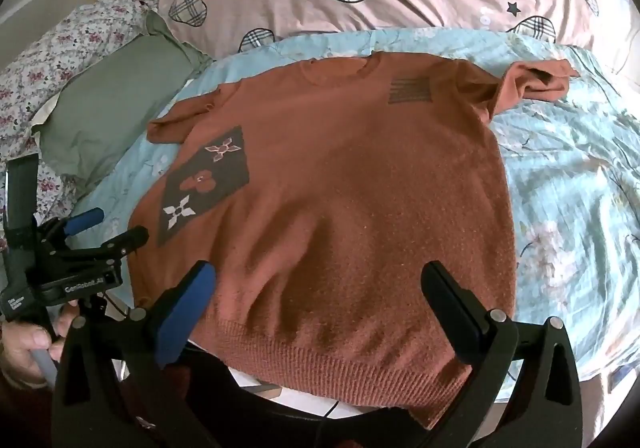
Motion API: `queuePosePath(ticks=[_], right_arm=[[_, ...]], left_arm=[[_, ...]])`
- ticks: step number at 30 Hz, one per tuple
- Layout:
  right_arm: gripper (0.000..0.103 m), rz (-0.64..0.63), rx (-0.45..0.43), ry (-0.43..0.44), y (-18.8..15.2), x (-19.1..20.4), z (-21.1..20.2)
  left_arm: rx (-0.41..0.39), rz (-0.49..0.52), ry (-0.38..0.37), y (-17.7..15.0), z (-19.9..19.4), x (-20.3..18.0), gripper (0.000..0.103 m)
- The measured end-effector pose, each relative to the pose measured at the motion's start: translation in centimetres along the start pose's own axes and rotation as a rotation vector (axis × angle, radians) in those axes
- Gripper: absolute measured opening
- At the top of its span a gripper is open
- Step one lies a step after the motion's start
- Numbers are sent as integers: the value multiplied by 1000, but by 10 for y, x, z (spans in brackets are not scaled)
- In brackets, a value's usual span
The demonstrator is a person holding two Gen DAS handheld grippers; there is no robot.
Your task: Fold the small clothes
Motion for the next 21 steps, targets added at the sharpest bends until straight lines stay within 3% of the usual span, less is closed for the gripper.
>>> queuePosePath(ticks=[21], right_arm=[[102,0,5,14,3,5,-3]], left_arm=[[-5,2,-3,-7,7,9,95]])
Point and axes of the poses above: each gripper's, at about its wrist camera, not at the fingertips, and z roughly the way its jaws point, x to its left, y to its top, the point moved 8 cm from there along z, roughly the way its jaws point, and after that the axes turned 13 degrees about z, right-handed, at the moved point
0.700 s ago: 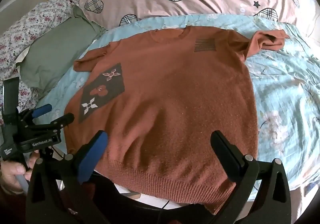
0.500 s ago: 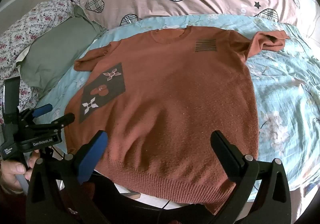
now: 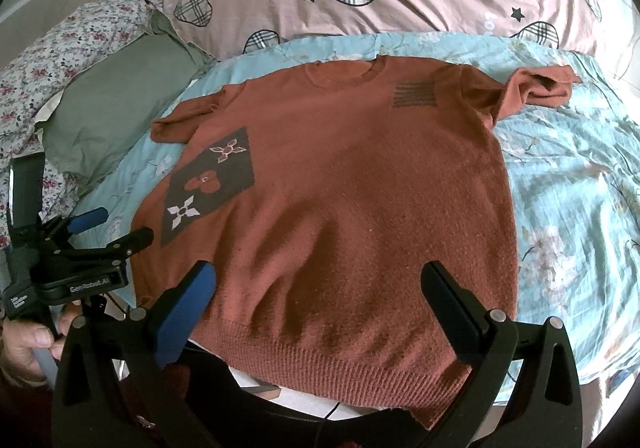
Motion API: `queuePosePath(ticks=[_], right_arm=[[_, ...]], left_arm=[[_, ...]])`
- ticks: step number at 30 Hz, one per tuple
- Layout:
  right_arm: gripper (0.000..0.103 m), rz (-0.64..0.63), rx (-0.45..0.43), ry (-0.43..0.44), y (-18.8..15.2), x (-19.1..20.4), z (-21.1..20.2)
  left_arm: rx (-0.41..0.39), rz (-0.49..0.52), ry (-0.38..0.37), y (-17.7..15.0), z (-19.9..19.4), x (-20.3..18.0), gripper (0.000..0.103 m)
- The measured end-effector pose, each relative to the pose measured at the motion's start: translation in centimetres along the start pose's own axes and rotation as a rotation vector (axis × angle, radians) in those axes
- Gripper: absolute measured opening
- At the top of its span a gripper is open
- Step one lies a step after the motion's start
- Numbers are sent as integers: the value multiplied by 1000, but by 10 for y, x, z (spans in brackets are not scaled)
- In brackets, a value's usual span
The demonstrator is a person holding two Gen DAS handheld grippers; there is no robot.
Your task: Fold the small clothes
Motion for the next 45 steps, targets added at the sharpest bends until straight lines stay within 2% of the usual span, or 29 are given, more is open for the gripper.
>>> queuePosePath(ticks=[16,23,29,40,45], right_arm=[[102,23,15,23,-1,2,0],[102,21,33,10,-2,1,2],[102,-17,14,-37,-2,-2,8],[102,61,24,-29,9,-22,14],[102,138,-2,-46,25,-49,17]], left_arm=[[8,2,2,4,-3,-10,95],[11,2,-3,4,-1,-12,95],[11,3,-7,5,3,-12,95],[45,6,-36,5,18,-16,95],[70,13,-52,8,25,-18,96]])
Point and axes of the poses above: each gripper's, at about its wrist camera, not at the fingertips, and z roughly the way its jaws point, x to its left, y to its top, the point moved 8 cm from there along z, roughly the way its jaws point, and after that the axes turned 13 degrees about z, right-handed, at the moved point
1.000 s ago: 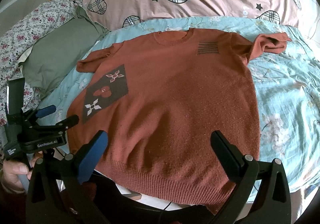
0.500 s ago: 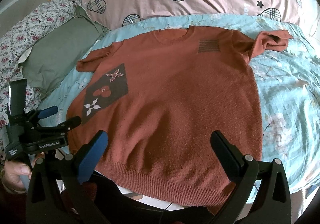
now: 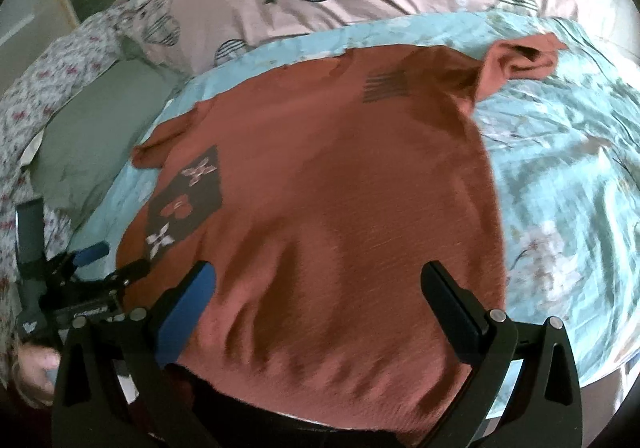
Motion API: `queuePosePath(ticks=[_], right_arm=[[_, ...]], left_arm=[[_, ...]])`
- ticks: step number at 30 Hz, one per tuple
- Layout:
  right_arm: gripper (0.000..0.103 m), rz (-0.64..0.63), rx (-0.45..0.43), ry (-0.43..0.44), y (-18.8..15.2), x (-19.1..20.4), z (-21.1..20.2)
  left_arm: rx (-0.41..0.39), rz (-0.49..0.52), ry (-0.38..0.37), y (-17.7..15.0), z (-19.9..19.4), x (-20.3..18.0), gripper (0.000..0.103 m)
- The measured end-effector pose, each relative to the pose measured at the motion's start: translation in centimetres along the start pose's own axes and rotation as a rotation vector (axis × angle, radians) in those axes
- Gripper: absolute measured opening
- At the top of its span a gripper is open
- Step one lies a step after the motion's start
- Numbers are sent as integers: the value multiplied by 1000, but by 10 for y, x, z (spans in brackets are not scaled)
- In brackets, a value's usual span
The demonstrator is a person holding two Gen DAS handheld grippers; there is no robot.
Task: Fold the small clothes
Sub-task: 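Grasp the sweater sleeve cuff with the right gripper and lift it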
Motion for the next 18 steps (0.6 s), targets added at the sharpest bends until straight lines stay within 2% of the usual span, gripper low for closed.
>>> queuePosePath(ticks=[5,10,12,16,18], right_arm=[[100,140,-30,16,35,-38,1],[84,254,-60,48,79,-74,5],[77,274,-101,44,106,-91,5],[68,298,-180,-5,168,-129,10],[59,329,-206,-40,197,-152,16]], left_arm=[[23,10,4,4,10,1,96],[32,-2,-12,13,16,0,96],[30,3,-10,19,19,1,96],[20,11,-16,32,23,0,98],[12,10,-20,39,24,0,99]])
Point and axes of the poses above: each gripper's, at about its wrist camera, not at the fingertips, and z roughly the way its jaws point, x to its left, y to its top, the point moved 8 cm from there along z, roughly the way its jaws point, and after that the axes turned 13 degrees about z, right-handed, at the moved point
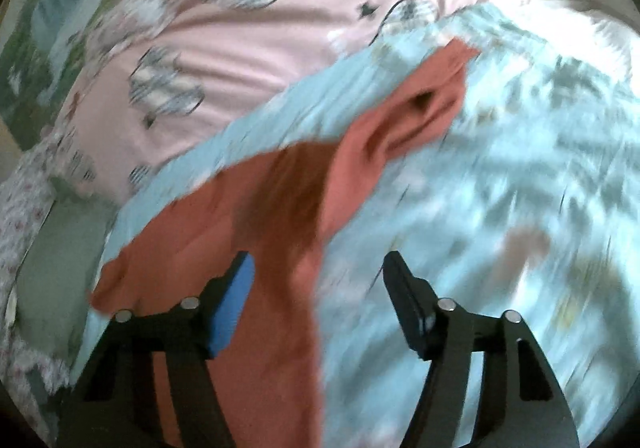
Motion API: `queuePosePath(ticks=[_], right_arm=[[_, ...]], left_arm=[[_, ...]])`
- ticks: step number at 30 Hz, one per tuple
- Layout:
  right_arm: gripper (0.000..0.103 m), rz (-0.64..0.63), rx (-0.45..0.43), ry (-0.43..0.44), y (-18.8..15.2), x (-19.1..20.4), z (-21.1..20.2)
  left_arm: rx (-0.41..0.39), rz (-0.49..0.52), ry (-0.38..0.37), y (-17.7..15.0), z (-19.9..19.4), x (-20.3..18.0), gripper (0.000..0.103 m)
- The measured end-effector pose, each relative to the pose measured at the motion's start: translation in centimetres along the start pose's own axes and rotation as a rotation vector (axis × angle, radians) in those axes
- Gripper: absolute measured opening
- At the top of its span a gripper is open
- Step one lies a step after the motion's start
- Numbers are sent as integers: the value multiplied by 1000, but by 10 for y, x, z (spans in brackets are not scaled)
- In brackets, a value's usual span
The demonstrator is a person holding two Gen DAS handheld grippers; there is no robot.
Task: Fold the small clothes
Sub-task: 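Grasp the sweater sleeve cuff with the right gripper and lift it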
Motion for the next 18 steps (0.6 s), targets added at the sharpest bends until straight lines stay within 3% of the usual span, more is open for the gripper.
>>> queuePosePath(ticks=[8,14,18], right_arm=[[43,88,-62,-148,127,-53,76],[35,191,-68,-164,185,-86,133],[35,232,-67,-183,208,-101,158]], left_arm=[[41,22,31,19,24,4,100],[97,13,25,34,52,0,100],[133,29,26,44,72,-5,100]])
Point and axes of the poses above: each gripper's, at about its wrist camera, not at the fingertips, and z roughly the way its jaws point, x to its left, y to its top, the point moved 8 cm from there along z, roughly the way its jaws point, and after that the axes turned 13 degrees about z, right-handed, at the moved point
